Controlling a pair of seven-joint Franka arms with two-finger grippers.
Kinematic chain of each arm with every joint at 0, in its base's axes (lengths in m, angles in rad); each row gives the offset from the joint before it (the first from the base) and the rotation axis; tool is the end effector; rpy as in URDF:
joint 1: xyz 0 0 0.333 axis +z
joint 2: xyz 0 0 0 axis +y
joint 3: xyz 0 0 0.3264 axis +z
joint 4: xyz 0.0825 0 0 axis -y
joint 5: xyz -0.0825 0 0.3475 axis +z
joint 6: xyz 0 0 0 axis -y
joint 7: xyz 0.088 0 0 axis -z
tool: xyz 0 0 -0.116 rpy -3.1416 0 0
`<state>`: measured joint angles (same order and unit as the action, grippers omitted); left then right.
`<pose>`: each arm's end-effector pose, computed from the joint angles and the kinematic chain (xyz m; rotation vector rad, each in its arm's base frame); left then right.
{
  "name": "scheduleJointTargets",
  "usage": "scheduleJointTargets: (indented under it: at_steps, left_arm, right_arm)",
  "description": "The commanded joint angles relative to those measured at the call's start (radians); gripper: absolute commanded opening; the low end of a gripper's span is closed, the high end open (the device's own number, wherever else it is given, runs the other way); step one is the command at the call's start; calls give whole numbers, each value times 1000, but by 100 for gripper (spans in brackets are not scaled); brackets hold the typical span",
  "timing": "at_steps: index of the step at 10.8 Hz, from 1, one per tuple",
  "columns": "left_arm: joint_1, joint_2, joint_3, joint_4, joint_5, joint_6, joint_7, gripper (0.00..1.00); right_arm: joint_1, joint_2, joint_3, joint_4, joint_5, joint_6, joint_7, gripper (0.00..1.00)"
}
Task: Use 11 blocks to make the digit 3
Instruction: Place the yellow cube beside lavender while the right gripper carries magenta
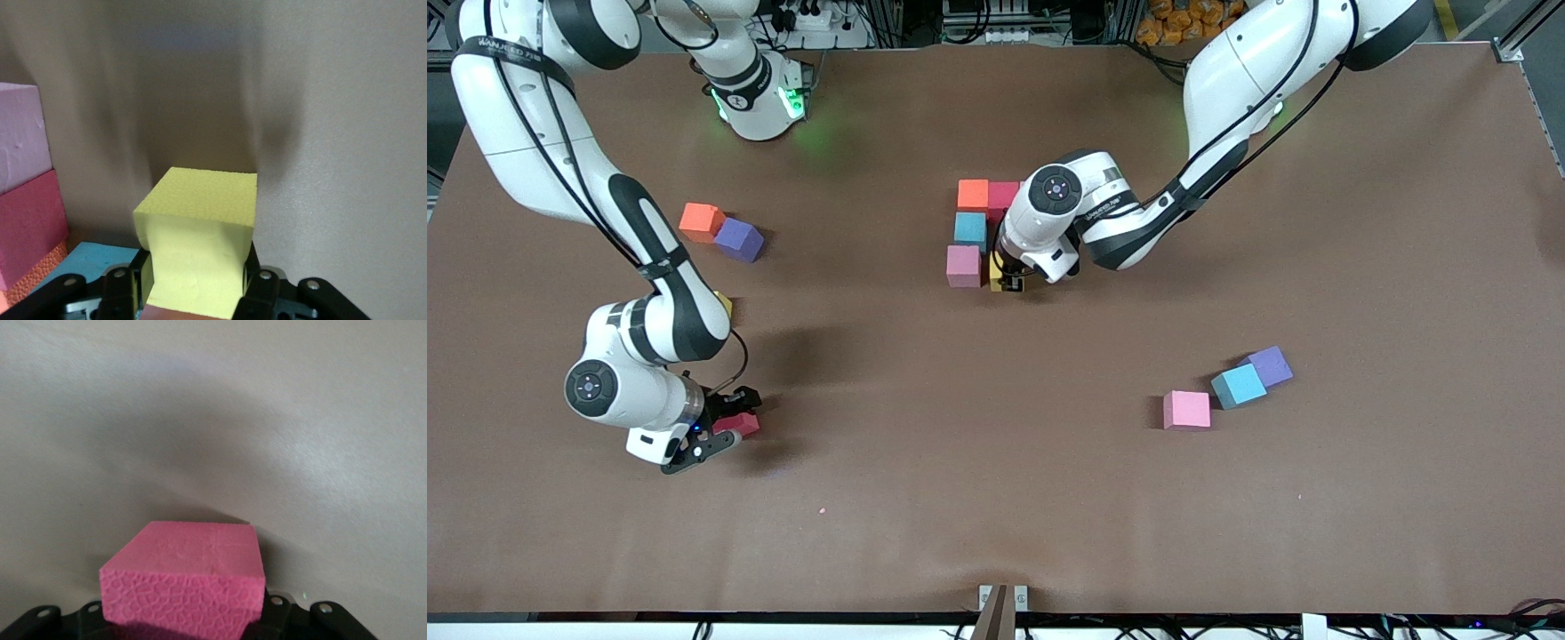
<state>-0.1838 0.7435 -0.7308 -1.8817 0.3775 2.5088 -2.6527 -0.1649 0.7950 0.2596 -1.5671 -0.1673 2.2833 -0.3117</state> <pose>0.4109 -0.4693 0.2307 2.1328 2.1894 -0.3811 0.6745 0.0317 0.2040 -2.9962 -0.6844 0.0638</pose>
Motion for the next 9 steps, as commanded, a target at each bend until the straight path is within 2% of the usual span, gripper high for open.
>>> scheduleJointTargets:
  at_steps: [1, 6, 7, 8, 9]
  left_arm:
    - [-23, 13, 7, 22, -31, -1, -10, 36]
    - [-32, 19, 8, 22, -29, -1, -4, 38]
    - [-34, 19, 8, 22, -29, -1, -3, 44]
    - [-32, 19, 8, 22, -28, -1, 0, 63]
    - [-40, 19, 8, 21, -14, -1, 7, 100]
  right_arm:
    - [44, -36, 1, 4, 18, -10, -3, 35]
    - [185, -88, 23, -7, 20, -53, 251, 35]
    - [211, -100, 38, -7, 20, -71, 313, 35]
    - [234, -103, 49, -7, 20, -74, 369, 35]
    - [242, -102, 65, -4, 20, -74, 406, 35]
